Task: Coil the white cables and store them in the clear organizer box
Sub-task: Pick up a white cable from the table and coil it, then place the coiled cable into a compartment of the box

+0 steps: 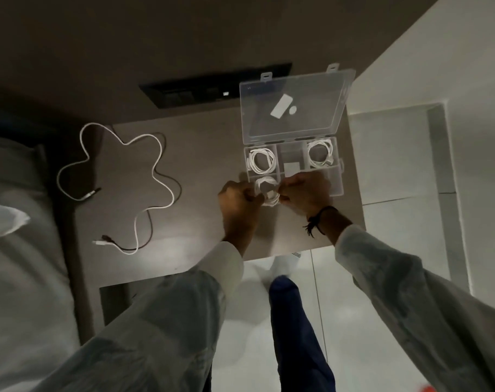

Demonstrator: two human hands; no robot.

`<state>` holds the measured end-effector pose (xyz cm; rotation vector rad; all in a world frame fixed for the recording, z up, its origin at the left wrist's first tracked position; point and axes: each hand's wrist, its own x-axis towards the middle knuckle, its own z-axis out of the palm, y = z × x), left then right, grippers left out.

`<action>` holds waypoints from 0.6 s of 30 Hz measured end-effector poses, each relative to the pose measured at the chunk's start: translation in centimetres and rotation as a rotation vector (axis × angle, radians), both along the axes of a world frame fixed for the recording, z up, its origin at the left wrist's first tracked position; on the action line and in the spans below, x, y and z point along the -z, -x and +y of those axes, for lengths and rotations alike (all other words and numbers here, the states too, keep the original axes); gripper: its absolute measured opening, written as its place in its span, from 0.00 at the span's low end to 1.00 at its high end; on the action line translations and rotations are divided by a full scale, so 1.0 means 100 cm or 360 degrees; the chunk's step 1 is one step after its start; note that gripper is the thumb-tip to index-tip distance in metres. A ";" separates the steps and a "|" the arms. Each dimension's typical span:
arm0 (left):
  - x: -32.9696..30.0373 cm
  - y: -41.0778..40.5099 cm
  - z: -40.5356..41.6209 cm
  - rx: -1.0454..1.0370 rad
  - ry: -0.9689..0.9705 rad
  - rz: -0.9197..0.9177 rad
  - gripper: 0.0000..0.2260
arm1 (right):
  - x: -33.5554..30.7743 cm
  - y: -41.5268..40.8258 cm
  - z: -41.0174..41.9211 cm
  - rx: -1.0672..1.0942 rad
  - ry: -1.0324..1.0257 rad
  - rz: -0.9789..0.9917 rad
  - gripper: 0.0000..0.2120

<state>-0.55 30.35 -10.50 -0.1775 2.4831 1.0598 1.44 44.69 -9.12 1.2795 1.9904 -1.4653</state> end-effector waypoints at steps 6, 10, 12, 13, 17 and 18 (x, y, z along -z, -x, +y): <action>0.014 -0.009 0.003 0.0398 0.0156 0.0269 0.05 | 0.011 0.006 -0.008 -0.1000 -0.0821 0.0144 0.07; 0.024 -0.003 0.005 0.0601 0.0215 0.0375 0.06 | 0.024 0.007 -0.006 -0.1285 -0.1007 0.0208 0.08; 0.030 -0.003 0.005 0.0651 0.0218 0.0391 0.06 | 0.029 0.002 -0.002 -0.1377 -0.1012 0.0257 0.09; 0.032 -0.004 0.004 0.0673 0.0203 0.0383 0.07 | 0.030 0.000 -0.002 -0.1405 -0.1007 0.0268 0.09; 0.027 -0.007 -0.011 0.0675 0.0016 0.0373 0.07 | 0.024 -0.002 0.002 -0.1364 -0.0962 0.0226 0.11; 0.022 -0.009 -0.018 0.0663 0.0002 0.0375 0.07 | 0.018 -0.002 0.002 -0.1348 -0.0959 0.0228 0.12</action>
